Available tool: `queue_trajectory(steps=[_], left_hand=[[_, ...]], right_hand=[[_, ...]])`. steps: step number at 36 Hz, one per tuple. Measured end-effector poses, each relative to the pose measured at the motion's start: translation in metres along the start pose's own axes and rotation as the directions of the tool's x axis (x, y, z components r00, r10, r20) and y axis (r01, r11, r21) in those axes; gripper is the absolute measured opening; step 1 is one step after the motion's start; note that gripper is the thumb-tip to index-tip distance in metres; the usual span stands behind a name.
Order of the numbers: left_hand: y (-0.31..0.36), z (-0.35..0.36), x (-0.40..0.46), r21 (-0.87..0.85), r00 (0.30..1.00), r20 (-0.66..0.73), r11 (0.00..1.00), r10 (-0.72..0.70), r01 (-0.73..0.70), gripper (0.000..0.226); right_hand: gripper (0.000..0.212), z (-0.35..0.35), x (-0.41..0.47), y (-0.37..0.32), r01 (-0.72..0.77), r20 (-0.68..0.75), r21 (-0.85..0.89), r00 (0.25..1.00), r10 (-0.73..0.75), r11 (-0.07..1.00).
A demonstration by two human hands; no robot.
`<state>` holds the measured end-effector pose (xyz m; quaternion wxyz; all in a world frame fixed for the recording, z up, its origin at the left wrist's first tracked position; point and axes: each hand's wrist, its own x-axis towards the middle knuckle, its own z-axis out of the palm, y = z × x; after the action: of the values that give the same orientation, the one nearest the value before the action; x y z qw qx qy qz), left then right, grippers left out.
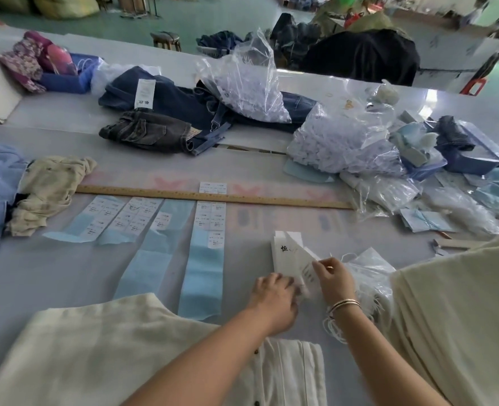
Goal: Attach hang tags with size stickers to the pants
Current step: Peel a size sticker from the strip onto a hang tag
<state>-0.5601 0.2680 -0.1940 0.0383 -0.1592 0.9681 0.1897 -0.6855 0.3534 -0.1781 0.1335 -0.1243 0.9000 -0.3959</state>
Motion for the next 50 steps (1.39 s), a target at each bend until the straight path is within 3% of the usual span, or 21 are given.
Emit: queue_trajectory(steps=[3,5,6,8,10,12,14,17,19,20,22,24,25,27,30,34,36,39,42,44,50], left_hand=[[-0.002,0.005,0.003,-0.164,0.993,-0.113,0.987,-0.018,-0.001,0.036],[-0.005,0.002,0.001,-0.441,0.977,-0.201,0.897,-0.071,-0.025,0.032],[-0.008,-0.002,-0.001,-0.632,0.97,-0.199,0.775,-0.138,-0.02,0.03],[-0.013,-0.017,-0.008,-0.95,0.96,-0.052,0.311,-0.274,0.037,0.031],[-0.024,-0.028,-0.012,-0.996,0.939,0.094,-0.043,-0.331,0.084,0.043],[-0.046,-0.032,-0.014,-0.95,0.925,0.16,-0.307,-0.343,0.05,0.05],[-0.067,-0.038,-0.022,-0.894,0.899,0.245,-0.444,-0.364,0.063,0.046],[-0.089,-0.038,-0.035,-0.947,0.832,0.265,-0.293,-0.487,0.13,0.03],[-0.109,-0.034,-0.044,-0.972,0.789,0.226,-0.184,-0.571,0.146,0.027],[-0.121,-0.033,-0.047,-0.983,0.771,0.181,-0.085,-0.61,0.163,0.026],[-0.144,-0.027,-0.054,-0.932,0.746,0.102,0.199,-0.658,0.304,0.025],[-0.159,-0.019,-0.061,-0.755,0.782,0.042,0.493,-0.622,0.433,0.022],[-0.163,-0.014,-0.064,-0.682,0.816,-0.034,0.61,-0.577,0.403,0.02],[-0.166,-0.006,-0.065,-0.613,0.869,-0.171,0.74,-0.464,0.275,0.016],[-0.175,0.003,-0.056,-0.31,0.927,-0.222,0.923,-0.302,0.226,0.037],[-0.18,-0.001,-0.045,-0.103,0.949,-0.279,0.987,-0.145,0.121,0.035],[-0.18,-0.003,-0.044,-0.043,0.956,-0.269,0.993,-0.121,0.114,0.045],[-0.185,0.007,-0.041,-0.062,0.972,-0.155,0.984,-0.178,0.17,0.058],[-0.189,0.014,-0.042,-0.058,0.956,-0.233,0.984,-0.178,0.169,0.057],[-0.186,0.013,-0.045,-0.056,0.963,-0.201,0.983,-0.181,0.173,0.06],[-0.187,0.015,-0.045,-0.094,0.958,-0.222,0.982,-0.18,0.162,0.064]], right_hand=[[0.015,-0.015,-0.006,0.0,0.018,-0.201,0.198,0.979,0.022,0.98],[0.016,-0.017,-0.02,-0.009,0.123,-0.325,0.253,0.945,-0.035,0.96],[0.016,-0.015,-0.029,-0.015,0.213,-0.355,0.226,0.927,-0.123,0.951],[0.012,-0.003,-0.048,-0.025,0.427,-0.299,0.115,0.876,-0.379,0.897],[0.02,0.015,-0.068,-0.036,0.602,-0.124,-0.012,0.791,-0.599,0.798],[0.029,0.037,-0.084,-0.045,0.772,0.041,-0.155,0.629,-0.776,0.617],[0.028,0.057,-0.096,-0.055,0.865,0.193,-0.193,0.496,-0.846,0.463],[0.009,0.08,-0.106,-0.06,0.915,0.396,-0.035,0.382,-0.835,0.402],[0.01,0.092,-0.105,-0.065,0.904,0.43,0.013,0.381,-0.819,0.427],[0.013,0.097,-0.101,-0.071,0.876,0.405,0.013,0.435,-0.804,0.481],[0.013,0.108,-0.084,-0.085,0.746,0.347,0.043,0.613,-0.71,0.665],[0.017,0.121,-0.058,-0.097,0.624,0.327,0.043,0.729,-0.601,0.78],[0.022,0.128,-0.045,-0.101,0.598,0.354,-0.026,0.755,-0.552,0.801],[0.032,0.144,-0.023,-0.103,0.588,0.446,-0.192,0.765,-0.464,0.786],[0.046,0.167,0.003,-0.098,0.652,0.606,-0.325,0.7,-0.379,0.685],[0.05,0.187,0.025,-0.094,0.696,0.675,-0.358,0.653,-0.343,0.622],[0.045,0.194,0.029,-0.093,0.732,0.722,-0.371,0.615,-0.317,0.572],[0.033,0.198,0.03,-0.092,0.748,0.711,-0.376,0.611,-0.347,0.546],[0.028,0.196,0.028,-0.098,0.755,0.653,-0.409,0.634,-0.415,0.512],[0.03,0.195,0.028,-0.101,0.771,0.636,-0.448,0.631,-0.444,0.453],[0.031,0.198,0.026,-0.104,0.814,0.637,-0.49,0.578,-0.51,0.31]])
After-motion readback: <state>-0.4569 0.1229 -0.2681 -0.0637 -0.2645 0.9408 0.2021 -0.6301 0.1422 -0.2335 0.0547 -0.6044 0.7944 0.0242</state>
